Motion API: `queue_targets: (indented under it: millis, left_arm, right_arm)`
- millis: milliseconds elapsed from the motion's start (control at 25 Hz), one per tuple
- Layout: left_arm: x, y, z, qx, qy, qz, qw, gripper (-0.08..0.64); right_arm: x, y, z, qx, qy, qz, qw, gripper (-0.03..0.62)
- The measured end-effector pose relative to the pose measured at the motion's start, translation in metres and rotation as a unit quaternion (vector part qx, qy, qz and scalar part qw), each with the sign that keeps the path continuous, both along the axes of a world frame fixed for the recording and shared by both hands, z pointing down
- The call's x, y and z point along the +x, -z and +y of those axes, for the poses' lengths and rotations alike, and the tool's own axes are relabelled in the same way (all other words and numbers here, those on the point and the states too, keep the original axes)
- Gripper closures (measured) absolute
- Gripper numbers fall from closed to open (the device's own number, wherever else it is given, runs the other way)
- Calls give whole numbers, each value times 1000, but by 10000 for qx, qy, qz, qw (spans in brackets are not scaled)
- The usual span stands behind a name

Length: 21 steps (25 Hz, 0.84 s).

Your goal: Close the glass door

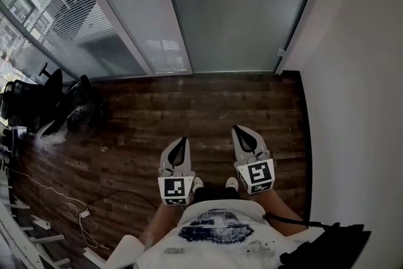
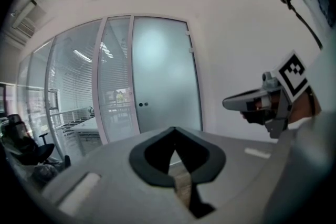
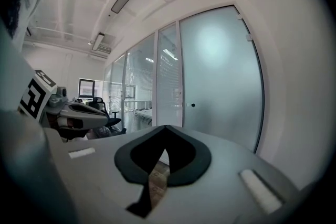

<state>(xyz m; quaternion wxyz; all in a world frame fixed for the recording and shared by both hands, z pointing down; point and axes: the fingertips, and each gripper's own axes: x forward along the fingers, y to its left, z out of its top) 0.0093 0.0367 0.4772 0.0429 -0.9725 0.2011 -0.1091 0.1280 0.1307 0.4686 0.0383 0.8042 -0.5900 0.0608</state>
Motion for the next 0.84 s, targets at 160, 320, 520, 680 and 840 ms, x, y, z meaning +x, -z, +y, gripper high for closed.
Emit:
queue_targets:
  millis: [160,320,520,680,840]
  left_arm:
    - [8,-3,17,67,44,-54,10000,557]
    - [14,-3,27,138,73,-73,9999,557]
    - [28,-4,40,192,48,-81,9998,557]
    - [37,-6,44,200,11,-103,9997,557]
    - [49,1,38,284,-41,-85,9996,557]
  right_arm:
    - [3,2,13,57,156,31,9999,586]
    - [7,3,26,114,190,-27,9997,586]
    - [16,-2,43,104,192,16,9998,586]
    - [23,-2,48,131,175,-20,9998,586]
    - [31,2,43,187,158,45,9997,586]
